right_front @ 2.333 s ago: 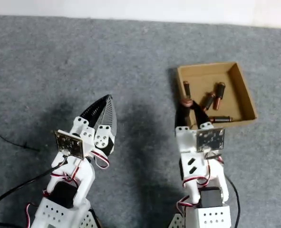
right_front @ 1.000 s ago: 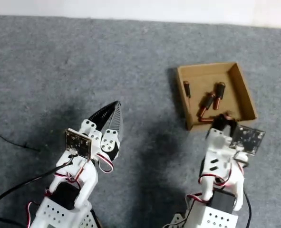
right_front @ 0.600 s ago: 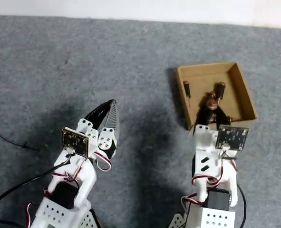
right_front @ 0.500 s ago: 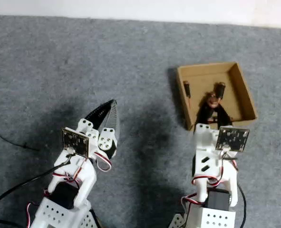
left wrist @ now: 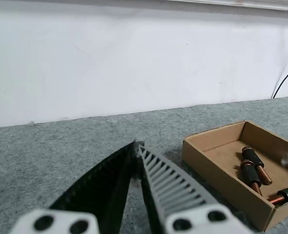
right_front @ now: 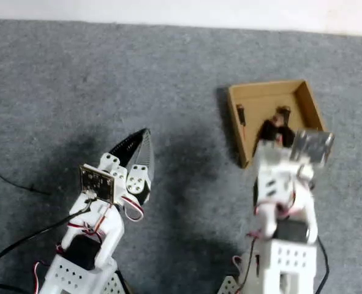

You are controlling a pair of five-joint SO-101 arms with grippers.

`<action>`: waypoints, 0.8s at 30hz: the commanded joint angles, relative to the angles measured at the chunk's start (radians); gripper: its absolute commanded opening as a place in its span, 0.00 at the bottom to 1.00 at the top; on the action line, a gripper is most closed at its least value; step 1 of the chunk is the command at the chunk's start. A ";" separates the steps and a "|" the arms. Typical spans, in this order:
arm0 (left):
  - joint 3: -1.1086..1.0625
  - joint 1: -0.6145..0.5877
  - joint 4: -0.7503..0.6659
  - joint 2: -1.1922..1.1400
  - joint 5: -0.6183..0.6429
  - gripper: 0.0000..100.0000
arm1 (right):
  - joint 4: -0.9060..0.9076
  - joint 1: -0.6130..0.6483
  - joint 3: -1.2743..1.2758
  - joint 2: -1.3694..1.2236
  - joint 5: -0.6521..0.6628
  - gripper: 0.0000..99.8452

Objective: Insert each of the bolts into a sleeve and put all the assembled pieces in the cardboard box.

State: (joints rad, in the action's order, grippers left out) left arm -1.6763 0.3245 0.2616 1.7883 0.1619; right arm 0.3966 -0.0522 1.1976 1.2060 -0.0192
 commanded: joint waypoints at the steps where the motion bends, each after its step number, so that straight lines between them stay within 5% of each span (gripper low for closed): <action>1: -0.021 -0.010 0.002 0.005 -0.006 0.01 | -0.042 0.012 -0.286 -0.302 -0.057 0.00; 14: -0.021 -0.015 0.002 0.008 -0.006 0.01 | -0.038 0.005 -0.826 -1.213 -0.141 0.00; 21: -0.021 -0.015 0.002 0.008 -0.006 0.01 | -0.038 0.005 -0.928 -1.419 -0.140 0.02; 24: -0.021 -0.015 0.002 0.008 -0.006 0.01 | -0.036 0.004 -0.935 -1.428 -0.140 0.10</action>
State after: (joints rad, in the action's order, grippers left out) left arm -1.6763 0.3230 0.2616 1.7883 0.1619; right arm 0.3844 -0.0552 0.3291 -0.2409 -0.1511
